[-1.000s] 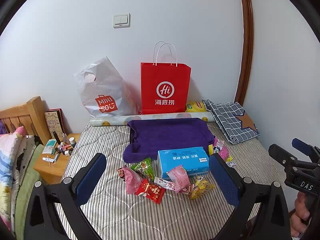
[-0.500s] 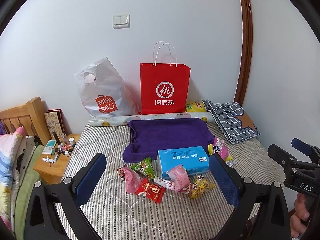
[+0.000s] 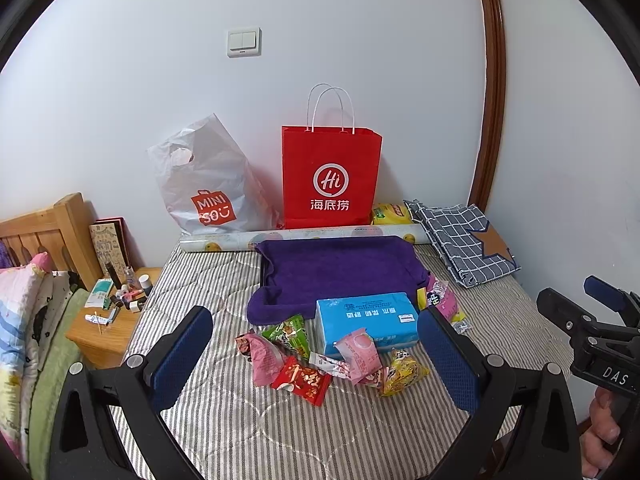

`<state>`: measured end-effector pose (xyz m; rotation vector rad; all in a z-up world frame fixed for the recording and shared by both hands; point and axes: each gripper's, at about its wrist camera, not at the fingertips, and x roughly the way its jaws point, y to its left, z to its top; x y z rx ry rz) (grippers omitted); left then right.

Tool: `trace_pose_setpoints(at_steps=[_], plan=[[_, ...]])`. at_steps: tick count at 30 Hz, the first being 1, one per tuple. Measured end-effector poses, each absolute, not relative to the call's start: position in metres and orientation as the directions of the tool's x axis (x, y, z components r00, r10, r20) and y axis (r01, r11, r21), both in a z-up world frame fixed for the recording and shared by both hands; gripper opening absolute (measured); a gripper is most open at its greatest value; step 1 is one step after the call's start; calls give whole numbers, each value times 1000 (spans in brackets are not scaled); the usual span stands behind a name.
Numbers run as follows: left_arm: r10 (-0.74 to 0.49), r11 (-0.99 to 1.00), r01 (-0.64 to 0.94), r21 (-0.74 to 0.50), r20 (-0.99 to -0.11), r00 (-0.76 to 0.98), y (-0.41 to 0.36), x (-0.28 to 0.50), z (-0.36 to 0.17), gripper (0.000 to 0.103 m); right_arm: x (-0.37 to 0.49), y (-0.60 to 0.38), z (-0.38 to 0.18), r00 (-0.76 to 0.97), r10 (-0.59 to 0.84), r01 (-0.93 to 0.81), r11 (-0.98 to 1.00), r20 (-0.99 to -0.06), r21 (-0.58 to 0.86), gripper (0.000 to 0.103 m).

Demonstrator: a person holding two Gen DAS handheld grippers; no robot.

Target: Organize snacks

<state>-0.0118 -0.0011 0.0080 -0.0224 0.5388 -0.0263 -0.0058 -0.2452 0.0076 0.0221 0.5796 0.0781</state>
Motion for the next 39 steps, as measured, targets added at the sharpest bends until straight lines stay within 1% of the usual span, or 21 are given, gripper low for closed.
trace_pose_setpoints(at_steps=[39], plan=[[-23, 1000, 12, -26, -506, 862, 0, -10, 9, 103, -6, -249, 8, 839, 76, -55, 997, -539, 56, 103]])
